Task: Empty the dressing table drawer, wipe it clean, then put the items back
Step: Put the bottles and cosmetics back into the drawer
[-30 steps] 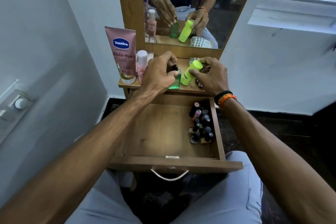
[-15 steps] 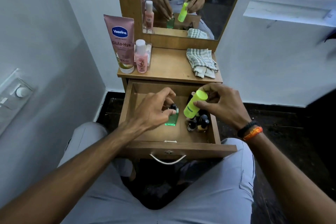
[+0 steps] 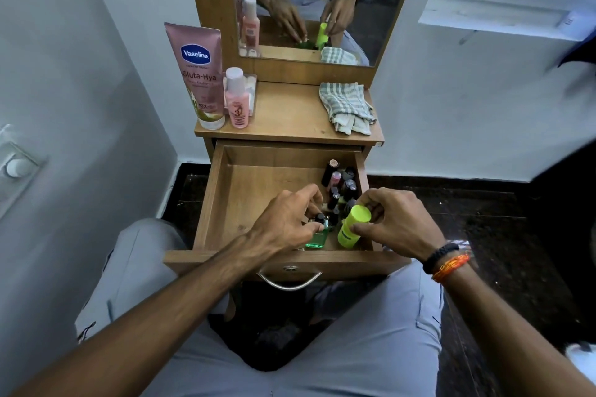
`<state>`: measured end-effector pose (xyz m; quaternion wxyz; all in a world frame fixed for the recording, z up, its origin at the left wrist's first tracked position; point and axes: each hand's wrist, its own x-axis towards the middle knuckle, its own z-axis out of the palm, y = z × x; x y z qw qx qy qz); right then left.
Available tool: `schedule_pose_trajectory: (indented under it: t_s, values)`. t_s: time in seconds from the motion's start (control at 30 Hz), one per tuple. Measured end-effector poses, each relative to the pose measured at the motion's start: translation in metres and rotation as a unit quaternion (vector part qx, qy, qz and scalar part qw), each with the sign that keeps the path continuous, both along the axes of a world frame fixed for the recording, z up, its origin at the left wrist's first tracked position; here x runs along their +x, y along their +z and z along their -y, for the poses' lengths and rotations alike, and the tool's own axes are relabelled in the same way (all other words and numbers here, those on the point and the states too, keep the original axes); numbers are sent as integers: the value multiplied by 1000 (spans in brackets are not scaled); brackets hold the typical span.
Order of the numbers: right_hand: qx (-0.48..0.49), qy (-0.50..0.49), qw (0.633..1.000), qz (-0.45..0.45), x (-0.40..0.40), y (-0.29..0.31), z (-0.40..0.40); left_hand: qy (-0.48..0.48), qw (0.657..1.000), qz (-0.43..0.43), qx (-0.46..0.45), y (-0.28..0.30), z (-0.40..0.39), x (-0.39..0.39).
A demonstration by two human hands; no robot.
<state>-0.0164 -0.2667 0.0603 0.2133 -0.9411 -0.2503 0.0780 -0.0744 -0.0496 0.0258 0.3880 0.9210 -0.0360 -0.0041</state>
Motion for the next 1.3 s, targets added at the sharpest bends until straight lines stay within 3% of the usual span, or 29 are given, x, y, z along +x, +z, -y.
schedule_pose_trajectory:
  t_s: [0.53, 1.3]
  values:
    - [-109, 3, 993, 38, -2, -10, 0, -17, 998, 50, 38, -7, 20, 7]
    - [-110, 7, 992, 57, -10, -12, 0, -26, 997, 67, 20, -10, 26, 10]
